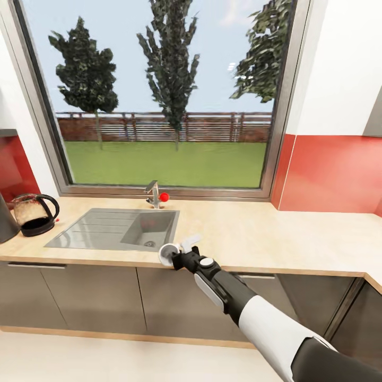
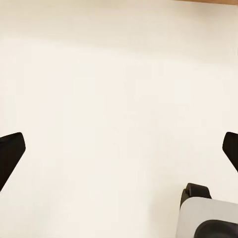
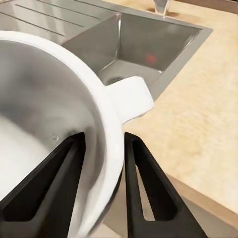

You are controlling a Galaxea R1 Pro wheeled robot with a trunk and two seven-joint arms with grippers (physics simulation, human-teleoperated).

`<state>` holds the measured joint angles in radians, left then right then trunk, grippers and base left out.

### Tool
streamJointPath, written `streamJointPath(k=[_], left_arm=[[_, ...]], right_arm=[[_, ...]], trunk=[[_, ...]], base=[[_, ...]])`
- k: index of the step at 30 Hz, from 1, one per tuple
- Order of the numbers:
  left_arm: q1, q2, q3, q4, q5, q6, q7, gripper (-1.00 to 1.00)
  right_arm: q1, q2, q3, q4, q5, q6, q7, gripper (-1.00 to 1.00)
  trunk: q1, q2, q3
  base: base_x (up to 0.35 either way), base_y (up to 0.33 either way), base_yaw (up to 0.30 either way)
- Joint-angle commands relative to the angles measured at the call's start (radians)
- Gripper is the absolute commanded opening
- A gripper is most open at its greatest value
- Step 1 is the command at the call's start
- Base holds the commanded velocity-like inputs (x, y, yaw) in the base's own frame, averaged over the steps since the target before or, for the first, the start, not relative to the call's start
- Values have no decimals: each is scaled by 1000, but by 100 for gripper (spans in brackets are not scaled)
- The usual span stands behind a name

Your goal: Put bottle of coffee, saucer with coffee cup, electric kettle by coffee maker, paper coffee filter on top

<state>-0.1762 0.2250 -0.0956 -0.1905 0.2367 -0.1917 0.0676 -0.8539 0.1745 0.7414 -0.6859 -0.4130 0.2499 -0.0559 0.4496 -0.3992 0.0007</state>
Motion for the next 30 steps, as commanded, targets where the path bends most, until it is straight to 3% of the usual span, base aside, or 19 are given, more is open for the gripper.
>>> streamJointPath(k=[1, 8, 30], left_arm=[[0, 0, -9, 0, 7, -3, 4, 100], [0, -1, -8, 0, 10, -3, 4, 100], [0, -4, -7, 1, 12, -5, 4, 100]], right_arm=[[0, 0, 3, 0, -7, 4, -5, -100], [1, 0, 2, 7, -7, 3, -5, -100], [30, 0, 6, 0, -7, 3, 1, -100]], trunk=[[0, -1, 0], [0, -1, 0], [0, -1, 0]], base=[[0, 0, 0], [0, 0, 113], [0, 0, 271]])
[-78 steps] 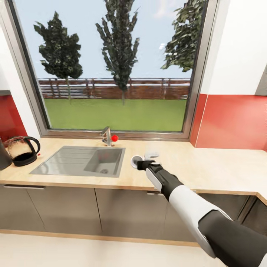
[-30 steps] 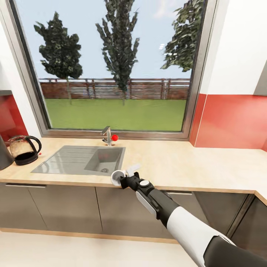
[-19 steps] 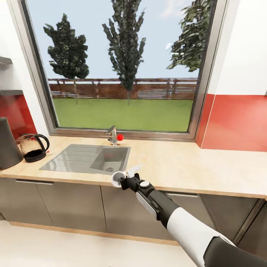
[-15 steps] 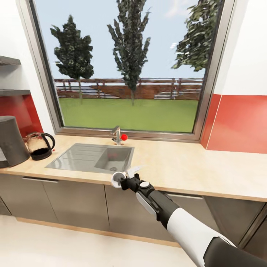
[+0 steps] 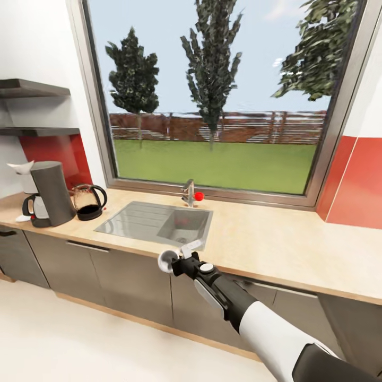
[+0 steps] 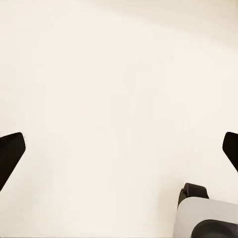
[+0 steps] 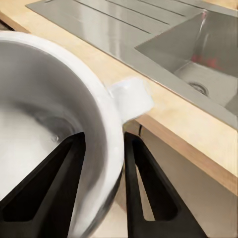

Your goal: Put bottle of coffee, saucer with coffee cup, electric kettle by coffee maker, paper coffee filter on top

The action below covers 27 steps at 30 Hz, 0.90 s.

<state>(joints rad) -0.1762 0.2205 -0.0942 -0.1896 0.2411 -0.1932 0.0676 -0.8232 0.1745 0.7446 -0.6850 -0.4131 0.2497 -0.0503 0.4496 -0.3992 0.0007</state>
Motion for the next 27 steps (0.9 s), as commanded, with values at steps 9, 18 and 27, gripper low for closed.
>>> streamJointPath(k=[9, 18, 27], left_arm=[[0, 0, 39, -2, 9, -47, 6, 100], [-12, 6, 120, -15, 7, -75, 6, 100], [-9, 1, 132, -3, 6, -75, 5, 100]], right_arm=[[4, 0, 1, -3, -7, 3, -5, -100], [4, 0, 1, -5, -7, 3, -5, -100], [4, 0, 1, -4, -7, 3, -5, -100]], trunk=[[0, -1, 0], [0, -1, 0], [0, -1, 0]], base=[[0, 0, 277], [0, 0, 279], [0, 0, 279]])
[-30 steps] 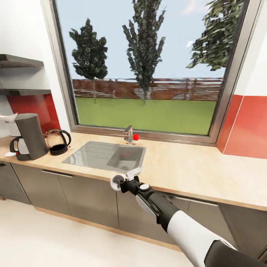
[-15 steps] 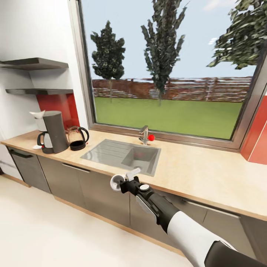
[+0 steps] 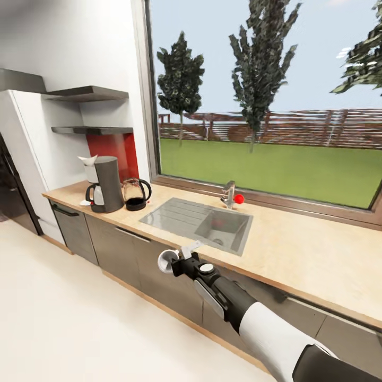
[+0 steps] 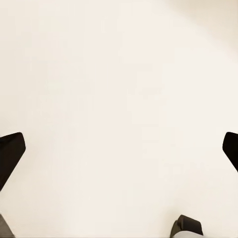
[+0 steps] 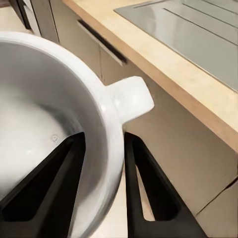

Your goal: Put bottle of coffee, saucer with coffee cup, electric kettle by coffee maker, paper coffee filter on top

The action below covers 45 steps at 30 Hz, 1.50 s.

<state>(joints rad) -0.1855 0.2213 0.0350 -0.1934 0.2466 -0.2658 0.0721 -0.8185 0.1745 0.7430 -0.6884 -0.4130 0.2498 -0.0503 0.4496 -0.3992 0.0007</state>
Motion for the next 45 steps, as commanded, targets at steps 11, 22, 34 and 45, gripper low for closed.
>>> streamJointPath(k=[11, 22, 34, 45], left_arm=[[1, 0, 5, 3, 3, -2, 1, 100], [1, -2, 5, 3, 3, -1, 2, 100], [2, -2, 5, 4, 3, -2, 2, 100], [3, -2, 5, 3, 3, -3, 2, 100]], right_arm=[[4, 0, 3, 0, -7, 3, -5, -100], [6, 0, 4, -2, -7, 3, -5, -100], [7, 0, 4, -2, -7, 3, -5, -100], [14, 0, 3, 2, -7, 3, -5, -100]], trunk=[[0, -1, 0], [0, -1, 0], [0, -1, 0], [0, -1, 0]], base=[[199, 85, 279], [286, 169, 279], [281, 211, 279], [280, 204, 131]])
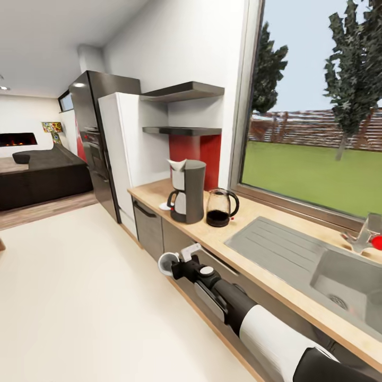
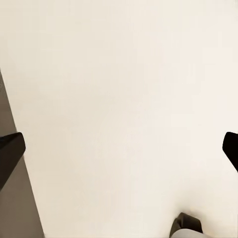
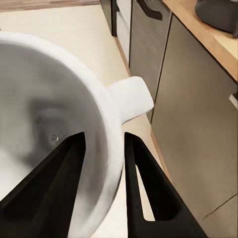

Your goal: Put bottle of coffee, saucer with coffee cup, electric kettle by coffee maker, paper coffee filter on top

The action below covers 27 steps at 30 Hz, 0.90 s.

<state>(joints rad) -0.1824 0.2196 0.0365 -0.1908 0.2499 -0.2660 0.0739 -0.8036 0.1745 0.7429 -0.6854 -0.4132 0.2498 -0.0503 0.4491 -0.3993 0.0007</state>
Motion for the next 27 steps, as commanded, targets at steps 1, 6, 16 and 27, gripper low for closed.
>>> streamJointPath(k=[1, 6, 16, 27], left_arm=[[0, 0, 3, 1, 0, -2, 0, 100], [0, 0, 3, 1, 0, -2, 0, 100], [0, 1, 3, 1, 0, -2, 0, 100], [0, 1, 4, 1, 0, -2, 0, 100]], right_arm=[[-1, 0, 3, 0, -7, 3, -5, -100], [0, 0, 4, -5, -7, 3, -5, -100], [0, 0, 4, -26, -7, 3, -5, -100], [0, 0, 4, -26, -7, 3, -5, -100]], trunk=[[1, -1, 0], [1, -1, 0], [1, -1, 0], [1, -1, 0]], base=[[280, 202, 2], [280, 202, 1], [280, 202, 0], [280, 202, 87]])
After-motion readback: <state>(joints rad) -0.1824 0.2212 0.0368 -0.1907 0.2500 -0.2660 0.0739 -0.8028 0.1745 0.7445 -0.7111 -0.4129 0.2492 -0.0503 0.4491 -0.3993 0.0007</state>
